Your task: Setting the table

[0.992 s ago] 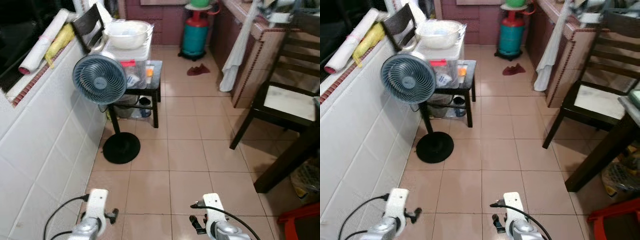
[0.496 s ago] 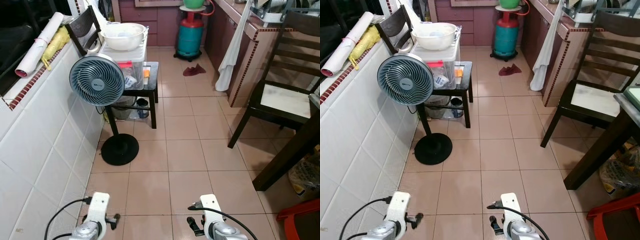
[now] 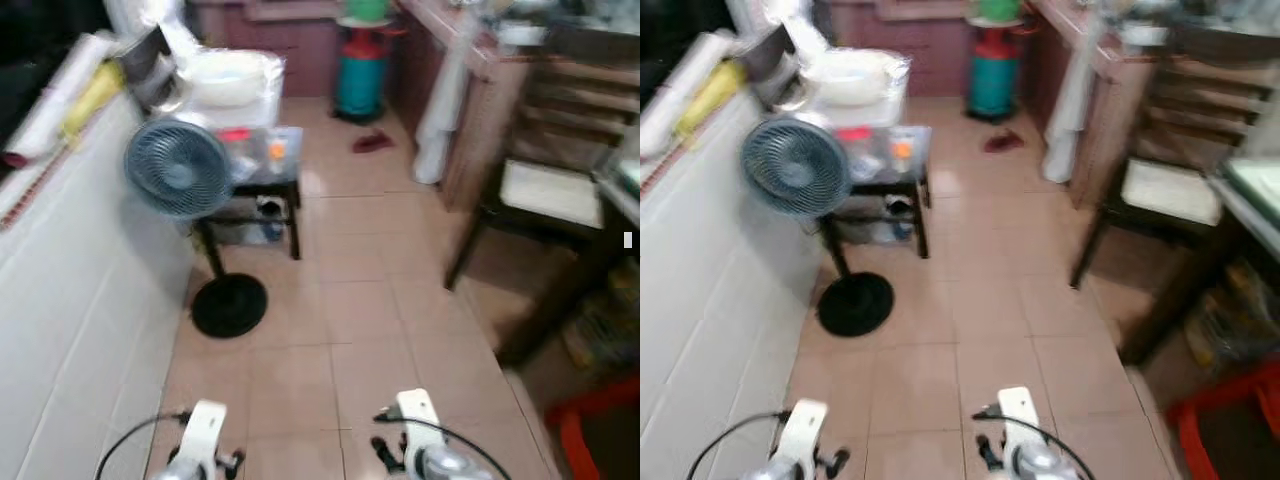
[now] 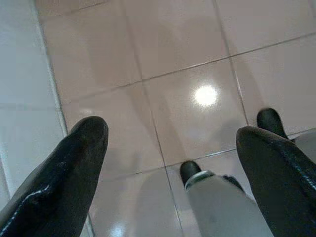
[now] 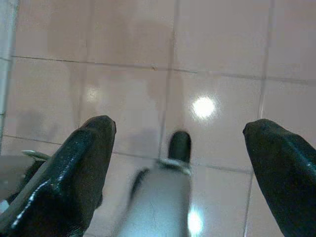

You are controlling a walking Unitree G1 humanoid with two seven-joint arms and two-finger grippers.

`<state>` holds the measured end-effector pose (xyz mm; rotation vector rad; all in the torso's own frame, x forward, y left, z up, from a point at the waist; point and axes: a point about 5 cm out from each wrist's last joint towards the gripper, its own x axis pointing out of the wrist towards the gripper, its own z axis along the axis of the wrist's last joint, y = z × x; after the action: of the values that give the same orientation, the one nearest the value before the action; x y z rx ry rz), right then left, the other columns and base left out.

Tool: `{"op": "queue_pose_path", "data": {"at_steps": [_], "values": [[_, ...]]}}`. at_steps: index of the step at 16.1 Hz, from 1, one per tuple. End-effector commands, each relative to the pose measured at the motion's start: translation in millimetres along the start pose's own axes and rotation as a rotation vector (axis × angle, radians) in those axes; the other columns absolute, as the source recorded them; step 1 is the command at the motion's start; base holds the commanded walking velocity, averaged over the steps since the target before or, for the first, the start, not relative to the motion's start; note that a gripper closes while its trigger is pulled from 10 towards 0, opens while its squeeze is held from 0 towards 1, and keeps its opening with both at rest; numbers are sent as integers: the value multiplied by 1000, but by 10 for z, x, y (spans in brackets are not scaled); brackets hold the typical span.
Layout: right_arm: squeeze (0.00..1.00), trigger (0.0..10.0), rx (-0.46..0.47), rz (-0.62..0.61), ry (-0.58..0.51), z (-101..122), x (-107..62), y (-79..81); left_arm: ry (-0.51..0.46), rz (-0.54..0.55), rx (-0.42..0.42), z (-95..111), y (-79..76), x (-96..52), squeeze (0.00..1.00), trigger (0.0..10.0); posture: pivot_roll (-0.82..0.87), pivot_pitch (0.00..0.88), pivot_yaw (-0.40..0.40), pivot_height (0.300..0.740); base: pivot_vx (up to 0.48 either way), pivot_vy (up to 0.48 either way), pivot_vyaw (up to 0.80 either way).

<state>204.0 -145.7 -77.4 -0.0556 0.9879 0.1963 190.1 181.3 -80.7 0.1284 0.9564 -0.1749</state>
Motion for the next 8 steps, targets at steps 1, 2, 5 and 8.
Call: {"op": "queue_pose_path", "data": {"at_steps": [1, 2, 5, 8], "values": [[0, 10000, -6, -2, -3, 14, 0, -8, -1, 3, 15, 19, 9, 2, 0, 10000, -26, 0, 52, 740, 0, 0, -750], [0, 10000, -5, -3, -3, 15, 0, -9, 1, 2, 15, 17, -6, 5, 0, 10000, -26, 0, 52, 740, 0, 0, -756], [0, 10000, -5, -6, -5, 24, 1, -12, 7, 0, 20, 12, -28, 9, 0, 10000, -34, 0, 55, 740, 0, 0, -754], [0, 10000, -4, -7, -6, 34, 1, -18, 11, -3, 22, 9, -65, 15, 0, 10000, -36, 0, 56, 740, 0, 0, -756]]}}
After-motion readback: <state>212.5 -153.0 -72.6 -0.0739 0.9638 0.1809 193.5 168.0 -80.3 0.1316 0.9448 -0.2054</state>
